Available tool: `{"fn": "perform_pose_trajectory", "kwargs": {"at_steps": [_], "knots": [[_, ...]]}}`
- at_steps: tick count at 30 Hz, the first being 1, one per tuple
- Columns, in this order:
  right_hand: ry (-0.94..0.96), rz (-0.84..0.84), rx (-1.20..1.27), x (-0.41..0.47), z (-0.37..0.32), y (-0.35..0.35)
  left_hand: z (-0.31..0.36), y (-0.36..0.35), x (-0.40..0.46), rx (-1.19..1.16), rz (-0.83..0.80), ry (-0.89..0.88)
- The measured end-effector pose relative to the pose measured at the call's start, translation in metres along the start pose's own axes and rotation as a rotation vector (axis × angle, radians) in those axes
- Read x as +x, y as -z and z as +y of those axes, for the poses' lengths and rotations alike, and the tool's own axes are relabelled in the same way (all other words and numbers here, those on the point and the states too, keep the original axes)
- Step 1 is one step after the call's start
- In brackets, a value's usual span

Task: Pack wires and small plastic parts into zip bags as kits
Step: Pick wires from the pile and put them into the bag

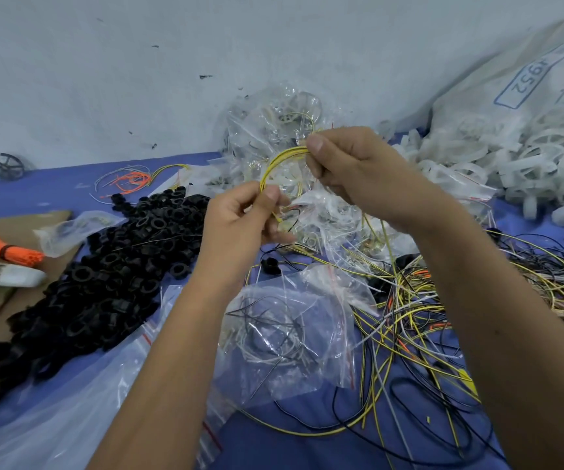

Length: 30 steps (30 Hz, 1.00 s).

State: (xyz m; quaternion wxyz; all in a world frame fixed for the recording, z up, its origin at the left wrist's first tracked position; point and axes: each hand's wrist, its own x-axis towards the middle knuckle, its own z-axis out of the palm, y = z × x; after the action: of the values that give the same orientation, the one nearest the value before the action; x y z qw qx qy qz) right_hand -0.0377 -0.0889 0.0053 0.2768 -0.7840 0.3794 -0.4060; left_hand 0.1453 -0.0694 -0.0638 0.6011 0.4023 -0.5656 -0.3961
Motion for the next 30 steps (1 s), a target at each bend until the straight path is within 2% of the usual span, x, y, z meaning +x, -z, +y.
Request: {"fn": "perform_pose_trajectory", "kwargs": {"at_steps": [4,8,12,19,22,24,27,30], "knots": [[0.030,0.153,-0.104,-0.010,0.014,-0.023,0.011,-0.012,-0.003,-0.413,0.007,0.052],[-0.013,0.216,0.030,-0.020,0.017,-0.049,0.013,-0.019,-0.005,-0.627,0.038,0.070],[-0.045,0.289,0.110,-0.021,0.023,-0.062,0.013,-0.026,-0.007,-0.705,0.057,0.100],[-0.105,0.136,-0.171,-0.028,0.035,-0.047,0.006,-0.024,-0.007,-0.715,0.082,0.148],[-0.131,0.140,-0.306,-0.032,0.036,-0.037,0.001,-0.016,-0.004,-0.642,0.032,0.227],[-0.133,0.100,-0.440,-0.033,0.035,-0.031,-0.004,-0.006,-0.003,-0.502,-0.033,0.303],[-0.149,-0.019,-0.610,-0.035,0.034,-0.023,-0.009,0.011,-0.001,-0.150,-0.057,0.367],[-0.188,-0.133,-0.715,-0.035,0.033,-0.017,-0.011,0.023,0.002,0.296,-0.015,0.305]]}}
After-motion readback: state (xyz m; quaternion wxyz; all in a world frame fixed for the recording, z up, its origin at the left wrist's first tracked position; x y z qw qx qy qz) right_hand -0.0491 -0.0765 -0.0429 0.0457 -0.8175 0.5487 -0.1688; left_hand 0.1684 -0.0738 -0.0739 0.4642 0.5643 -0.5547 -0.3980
